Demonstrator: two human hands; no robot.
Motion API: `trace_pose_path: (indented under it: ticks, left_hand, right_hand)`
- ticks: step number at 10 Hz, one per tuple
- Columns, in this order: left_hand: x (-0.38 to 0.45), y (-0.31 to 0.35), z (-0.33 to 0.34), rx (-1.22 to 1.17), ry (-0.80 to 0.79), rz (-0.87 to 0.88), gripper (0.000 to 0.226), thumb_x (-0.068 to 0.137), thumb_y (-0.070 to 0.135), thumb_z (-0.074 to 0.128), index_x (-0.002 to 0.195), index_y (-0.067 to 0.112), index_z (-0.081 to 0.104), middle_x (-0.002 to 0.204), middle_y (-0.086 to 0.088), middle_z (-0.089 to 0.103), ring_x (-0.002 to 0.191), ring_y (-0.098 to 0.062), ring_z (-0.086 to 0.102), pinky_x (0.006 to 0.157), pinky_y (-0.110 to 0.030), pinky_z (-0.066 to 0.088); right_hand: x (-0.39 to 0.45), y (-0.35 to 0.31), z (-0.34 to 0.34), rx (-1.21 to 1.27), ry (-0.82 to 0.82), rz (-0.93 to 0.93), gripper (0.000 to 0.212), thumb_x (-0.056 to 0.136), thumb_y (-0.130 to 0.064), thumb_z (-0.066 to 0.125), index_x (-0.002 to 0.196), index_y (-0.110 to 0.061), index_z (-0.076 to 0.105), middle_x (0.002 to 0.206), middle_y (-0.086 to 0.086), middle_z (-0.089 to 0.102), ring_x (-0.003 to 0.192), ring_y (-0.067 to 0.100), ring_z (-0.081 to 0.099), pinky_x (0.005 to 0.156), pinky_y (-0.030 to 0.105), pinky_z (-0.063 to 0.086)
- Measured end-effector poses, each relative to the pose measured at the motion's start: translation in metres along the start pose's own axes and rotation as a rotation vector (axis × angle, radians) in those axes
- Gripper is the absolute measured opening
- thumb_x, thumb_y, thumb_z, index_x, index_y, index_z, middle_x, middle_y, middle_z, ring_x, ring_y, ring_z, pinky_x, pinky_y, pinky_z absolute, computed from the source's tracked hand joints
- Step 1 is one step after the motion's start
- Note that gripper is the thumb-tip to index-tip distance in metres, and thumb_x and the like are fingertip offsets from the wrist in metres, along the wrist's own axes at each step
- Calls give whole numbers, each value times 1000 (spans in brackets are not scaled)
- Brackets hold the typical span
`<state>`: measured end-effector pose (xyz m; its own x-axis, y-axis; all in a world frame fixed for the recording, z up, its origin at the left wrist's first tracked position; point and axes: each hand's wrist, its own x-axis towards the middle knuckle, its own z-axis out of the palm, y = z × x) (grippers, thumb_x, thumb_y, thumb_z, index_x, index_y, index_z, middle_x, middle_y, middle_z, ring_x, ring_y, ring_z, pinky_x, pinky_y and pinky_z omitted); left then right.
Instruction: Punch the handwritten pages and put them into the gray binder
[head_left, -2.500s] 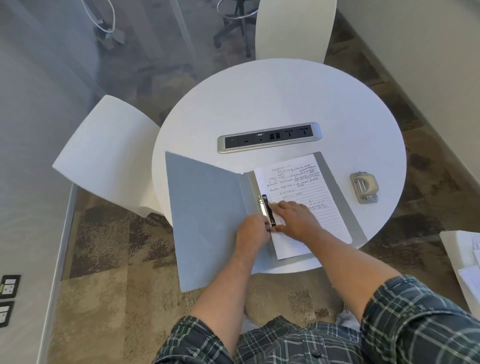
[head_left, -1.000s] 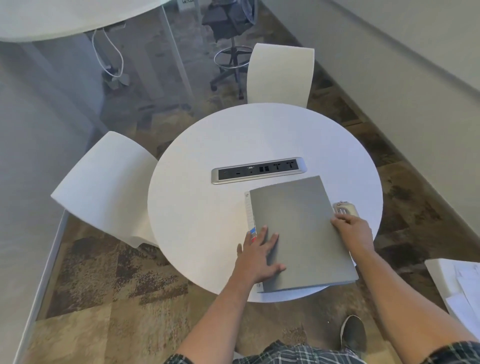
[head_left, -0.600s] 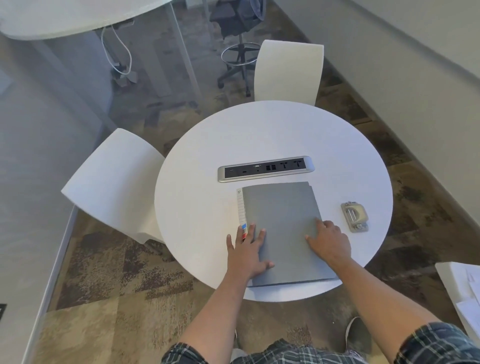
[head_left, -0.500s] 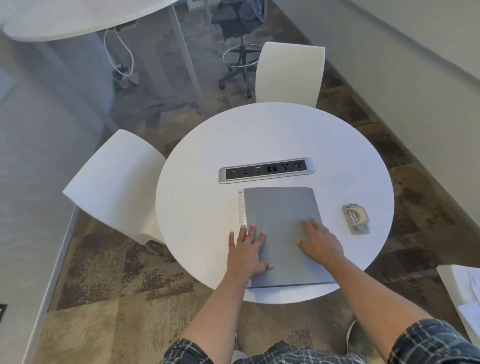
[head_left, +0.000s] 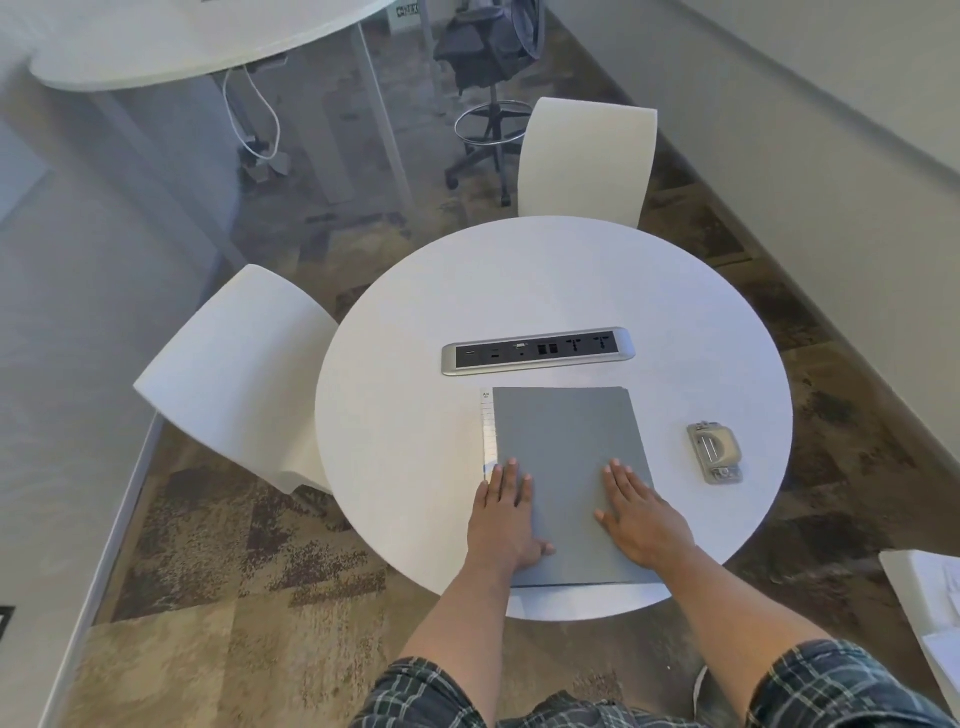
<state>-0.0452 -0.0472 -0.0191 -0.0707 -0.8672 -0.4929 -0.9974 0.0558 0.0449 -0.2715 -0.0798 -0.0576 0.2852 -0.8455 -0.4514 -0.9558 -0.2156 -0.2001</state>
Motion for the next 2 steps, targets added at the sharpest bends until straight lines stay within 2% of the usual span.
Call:
trace_pose_path:
  ticks: [1,2]
  left_hand:
    - [-2,-1,-18,-29,158,22,104,91,74,40,163,10,3,172,-9,-6,159,-23,-9,126,-45,-13]
    - [4,-6,-50,-30,440,41,91,96,65,30,163,6,9,172,-8,-3,159,-22,-5,125,-43,-11]
  right_hand:
    - [-1,-1,-21,17,152,-52,77,106,-58,20,165,-15,-2,173,-1,-6,160,15,-1,128,31,5]
    - [8,-7,-64,-14,413,-137,82,100,-64,15,166,-15,11,171,-1,1,159,18,13,127,31,4]
